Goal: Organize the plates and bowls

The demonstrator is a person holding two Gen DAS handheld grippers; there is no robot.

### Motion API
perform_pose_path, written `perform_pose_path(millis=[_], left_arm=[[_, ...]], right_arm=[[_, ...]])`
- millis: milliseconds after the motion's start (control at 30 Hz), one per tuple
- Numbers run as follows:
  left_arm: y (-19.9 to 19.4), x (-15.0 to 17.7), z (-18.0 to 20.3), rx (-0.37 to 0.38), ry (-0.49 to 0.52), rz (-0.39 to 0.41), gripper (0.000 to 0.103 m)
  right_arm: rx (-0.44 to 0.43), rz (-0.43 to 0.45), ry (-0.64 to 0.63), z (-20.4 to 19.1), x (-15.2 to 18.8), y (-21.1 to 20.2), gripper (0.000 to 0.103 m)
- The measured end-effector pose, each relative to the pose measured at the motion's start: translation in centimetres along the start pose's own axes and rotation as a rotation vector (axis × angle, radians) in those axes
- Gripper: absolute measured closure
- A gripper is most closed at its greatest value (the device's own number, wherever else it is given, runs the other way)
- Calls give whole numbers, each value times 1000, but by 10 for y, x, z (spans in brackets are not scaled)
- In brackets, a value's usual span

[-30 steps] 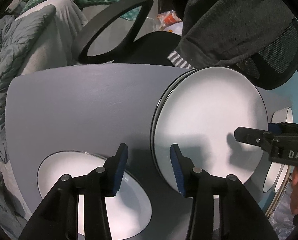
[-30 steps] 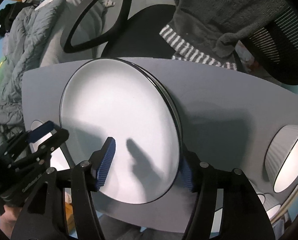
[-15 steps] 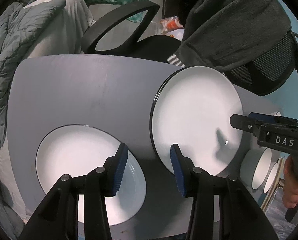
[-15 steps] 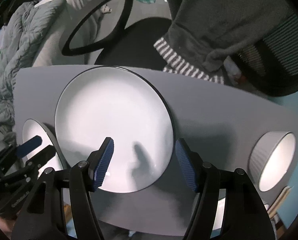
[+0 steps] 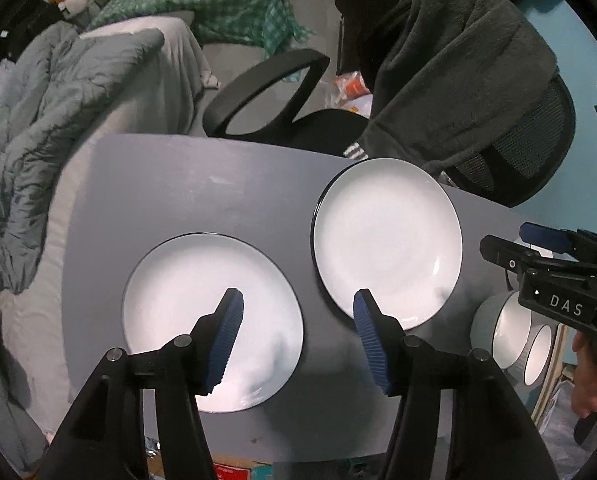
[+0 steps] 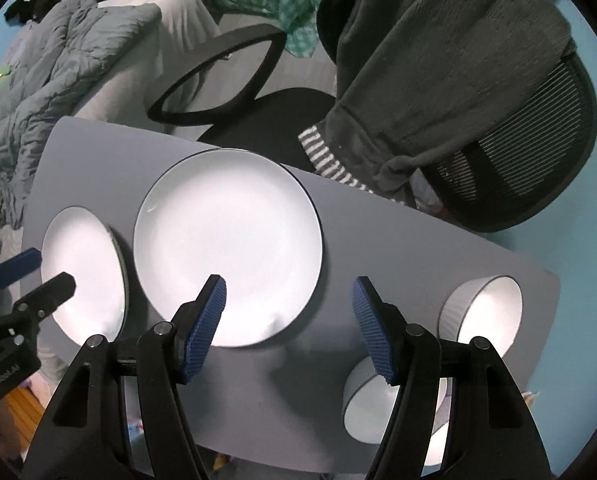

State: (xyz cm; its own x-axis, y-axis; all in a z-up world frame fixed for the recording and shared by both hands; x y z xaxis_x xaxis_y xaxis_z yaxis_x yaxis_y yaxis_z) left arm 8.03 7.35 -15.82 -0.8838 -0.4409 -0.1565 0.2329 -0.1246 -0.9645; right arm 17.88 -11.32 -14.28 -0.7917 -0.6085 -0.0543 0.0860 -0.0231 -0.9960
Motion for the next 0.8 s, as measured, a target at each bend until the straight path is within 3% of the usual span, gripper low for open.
perform_pose_path(millis=[200,333,800], left_arm=[[-29,13,-2,-22,26,38,43],[-48,21,-6,-24,28,69,32],[-73,48,-30,-11,-23,90,32]], right_arm=[[7,44,-11,-4,10,-25,37],[4,70,-17,-8,15,-38,37],[-26,104,-36,-27,37,-68,37]])
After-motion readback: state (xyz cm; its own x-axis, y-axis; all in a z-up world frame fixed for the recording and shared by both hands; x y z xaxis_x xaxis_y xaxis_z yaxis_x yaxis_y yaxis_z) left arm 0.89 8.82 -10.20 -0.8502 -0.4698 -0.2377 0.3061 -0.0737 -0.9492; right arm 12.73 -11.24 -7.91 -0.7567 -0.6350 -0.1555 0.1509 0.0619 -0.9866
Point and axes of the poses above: each gripper's, at about its wrist camera, not at the fingertips, and y roughly the way its jaws point, z to its right, x to its underside, the point moved 1 cm from there along y, roughly the way its jaws point, and after that the axes turned 6 degrees about x, right-handed, at the moved point
